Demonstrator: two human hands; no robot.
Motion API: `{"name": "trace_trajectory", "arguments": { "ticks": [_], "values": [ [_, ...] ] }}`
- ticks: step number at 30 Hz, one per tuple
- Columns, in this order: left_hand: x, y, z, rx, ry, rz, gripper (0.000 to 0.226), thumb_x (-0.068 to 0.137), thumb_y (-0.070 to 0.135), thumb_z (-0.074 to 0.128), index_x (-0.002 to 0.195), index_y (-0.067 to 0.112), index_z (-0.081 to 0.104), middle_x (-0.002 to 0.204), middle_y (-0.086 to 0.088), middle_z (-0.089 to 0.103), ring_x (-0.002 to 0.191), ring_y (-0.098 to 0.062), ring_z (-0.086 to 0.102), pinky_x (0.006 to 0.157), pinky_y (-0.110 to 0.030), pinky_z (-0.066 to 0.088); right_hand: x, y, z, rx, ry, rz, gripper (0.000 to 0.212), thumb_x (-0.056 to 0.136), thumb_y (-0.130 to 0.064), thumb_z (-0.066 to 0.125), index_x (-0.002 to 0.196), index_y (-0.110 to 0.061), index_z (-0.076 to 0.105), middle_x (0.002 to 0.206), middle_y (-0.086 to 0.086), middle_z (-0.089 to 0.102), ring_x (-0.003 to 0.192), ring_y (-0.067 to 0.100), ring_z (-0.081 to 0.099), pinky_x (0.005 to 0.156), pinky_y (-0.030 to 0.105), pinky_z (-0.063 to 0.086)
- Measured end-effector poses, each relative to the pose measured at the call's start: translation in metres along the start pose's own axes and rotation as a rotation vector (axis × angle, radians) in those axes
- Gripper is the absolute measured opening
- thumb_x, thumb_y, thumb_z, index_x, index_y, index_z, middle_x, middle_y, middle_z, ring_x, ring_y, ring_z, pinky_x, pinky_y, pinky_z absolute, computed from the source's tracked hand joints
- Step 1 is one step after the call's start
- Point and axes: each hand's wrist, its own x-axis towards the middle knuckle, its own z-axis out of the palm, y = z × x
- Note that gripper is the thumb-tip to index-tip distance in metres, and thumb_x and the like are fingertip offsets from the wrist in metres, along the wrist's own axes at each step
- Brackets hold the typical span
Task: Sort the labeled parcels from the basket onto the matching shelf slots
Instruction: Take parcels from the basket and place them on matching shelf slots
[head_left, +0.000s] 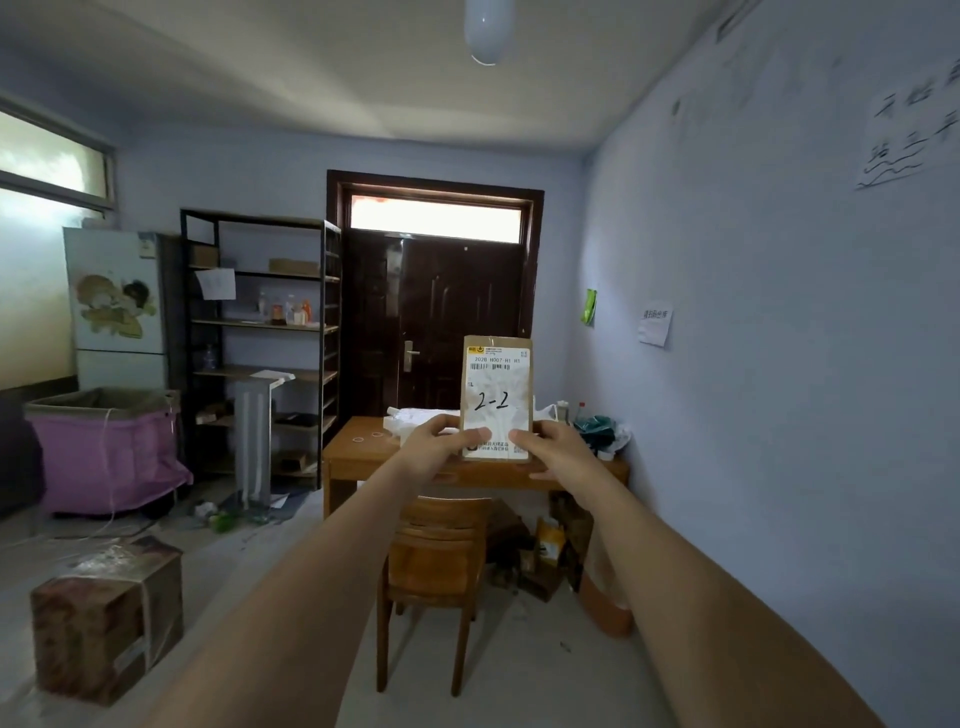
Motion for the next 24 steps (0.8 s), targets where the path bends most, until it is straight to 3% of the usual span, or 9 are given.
{"name": "trace_trajectory", "arguments": {
  "ticks": [4,10,13,16,20,24],
  "values": [
    [-0.003,0.002,0.002,0.023,-0.022,0.003,0.044,0.079,0.037,0.072,0.116,0.022,0.054,0.115,-0.002,0.063,0.108,-0.023,0.06,0.094,-0.042,0.05,-0.007,-0.003,-0.004,-0.021,0.008,0.001,0.042,0.088,-0.037,0.062,0.124,-0.017,0.053,0.107,-0.003,0.066,0.092,0.013,0.066,0.086,0.032,0.053],
    [-0.02,0.007,0.028,-0.027,-0.08,0.026,0.042,0.083,0.028,0.07,0.118,0.019,0.05,0.109,-0.001,0.062,0.093,-0.015,0.062,0.07,-0.025,0.051,-0.034,-0.001,-0.02,-0.055,0.065,0.01,0.031,0.089,-0.035,0.06,0.117,-0.023,0.054,0.103,-0.007,0.065,0.092,0.01,0.063,0.086,0.032,0.053],
    [-0.025,0.005,0.056,-0.045,-0.163,0.033,0.039,0.082,0.025,0.07,0.116,0.019,0.051,0.105,-0.001,0.065,0.093,-0.018,0.065,0.077,-0.031,0.054,-0.057,0.011,-0.039,-0.06,0.121,0.036,0.034,0.089,-0.033,0.061,0.12,-0.02,0.056,0.107,-0.005,0.067,0.094,0.012,0.065,0.083,0.031,0.054],
    [-0.027,-0.004,0.101,-0.052,-0.253,0.044,0.034,0.081,0.023,0.071,0.112,0.017,0.057,0.107,-0.006,0.068,0.094,-0.023,0.067,0.084,-0.037,0.054,-0.094,0.031,-0.07,0.018,0.25,0.096,0.029,0.089,-0.024,0.062,0.116,-0.014,0.061,0.095,-0.008,0.072,0.08,0.007,0.069,0.067,0.023,0.056],
    [-0.039,-0.011,0.182,-0.12,-0.415,0.062,0.036,0.08,0.015,0.073,0.111,0.006,0.058,0.102,-0.009,0.071,0.086,-0.021,0.07,0.065,-0.027,0.055,-0.158,0.053,-0.121,-0.072,0.436,0.181,0.027,0.089,-0.022,0.063,0.111,-0.007,0.062,0.098,0.007,0.07,0.064,0.004,0.064,0.058,0.015,0.049],
    [-0.071,-0.003,0.252,-0.126,-0.633,0.08,0.046,0.069,0.03,0.082,0.105,0.012,0.059,0.097,-0.01,0.07,0.085,-0.023,0.067,0.073,-0.033,0.051,-0.235,0.055,-0.158,-0.111,0.639,0.263,0.035,0.089,-0.028,0.062,0.118,-0.009,0.059,0.095,0.005,0.068,0.069,0.013,0.064,0.062,0.02,0.048]
  ]
}}
